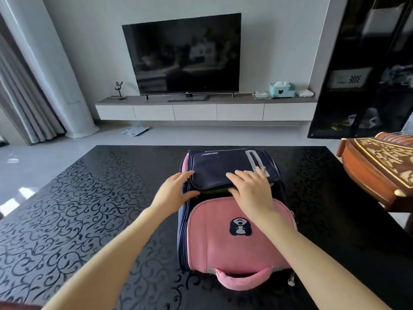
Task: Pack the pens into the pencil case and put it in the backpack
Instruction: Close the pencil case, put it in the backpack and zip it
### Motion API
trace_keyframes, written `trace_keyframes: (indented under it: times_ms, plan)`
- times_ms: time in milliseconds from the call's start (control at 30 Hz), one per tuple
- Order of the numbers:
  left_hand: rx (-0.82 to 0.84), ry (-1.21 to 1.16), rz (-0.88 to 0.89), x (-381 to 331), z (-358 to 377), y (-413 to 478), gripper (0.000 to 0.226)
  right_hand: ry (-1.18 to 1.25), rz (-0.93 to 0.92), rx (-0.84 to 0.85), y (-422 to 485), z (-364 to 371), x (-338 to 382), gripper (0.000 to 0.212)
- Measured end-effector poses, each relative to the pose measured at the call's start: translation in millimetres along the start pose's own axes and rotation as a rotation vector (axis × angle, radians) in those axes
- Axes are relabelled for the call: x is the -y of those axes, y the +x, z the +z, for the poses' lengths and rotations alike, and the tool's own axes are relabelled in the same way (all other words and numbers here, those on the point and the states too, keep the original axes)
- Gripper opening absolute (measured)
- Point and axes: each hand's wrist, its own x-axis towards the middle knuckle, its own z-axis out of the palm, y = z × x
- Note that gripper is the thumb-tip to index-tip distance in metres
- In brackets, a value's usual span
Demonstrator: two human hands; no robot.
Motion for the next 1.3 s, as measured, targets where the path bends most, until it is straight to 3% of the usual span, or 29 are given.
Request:
trace_keyframes:
  times_ms: [133, 267, 400, 667, 833, 933, 1033, 1133, 1300]
  plan:
    - [0.048, -0.086, -0.07, 2, 13, 10, 0.069, 0.008, 0.002, 0.091, 4, 3, 4, 0.048]
    - [0.128, -0.425, -0.281, 14, 9, 13, 0.059, 0.092, 0.002, 0.187, 7, 4, 7, 0.048]
    - [0.101, -0.102, -0.157, 21, 16, 27, 0.035, 0.161, 0.039, 0.233, 2, 5, 12, 0.06]
    - [0.08, 0.221, -0.08, 30, 14, 40, 0.025, 0.159, 0.102, 0.311, 1, 5, 18, 0.07]
    - [0.152, 0.482, 0.162, 25, 7, 41, 0.017, 0.044, 0.087, 0.372, 4, 7, 24, 0.077]
    - [0.227, 0.72, 0.24, 22, -4, 44, 0.024, 0.002, 0.074, 0.364, 8, 4, 24, 0.071]
    - [0.291, 0.635, 0.239, 13, -12, 49, 0.005, -0.02, 0.041, 0.32, 11, 6, 24, 0.061]
    - [0.347, 0.445, 0.189, 19, -13, 56, 0.014, -0.04, 0.014, 0.3, 11, 10, 22, 0.06]
    - [0.357, 0.349, 0.071, 19, -18, 45, 0.018, -0.066, 0.003, 0.226, 10, 18, 24, 0.051]
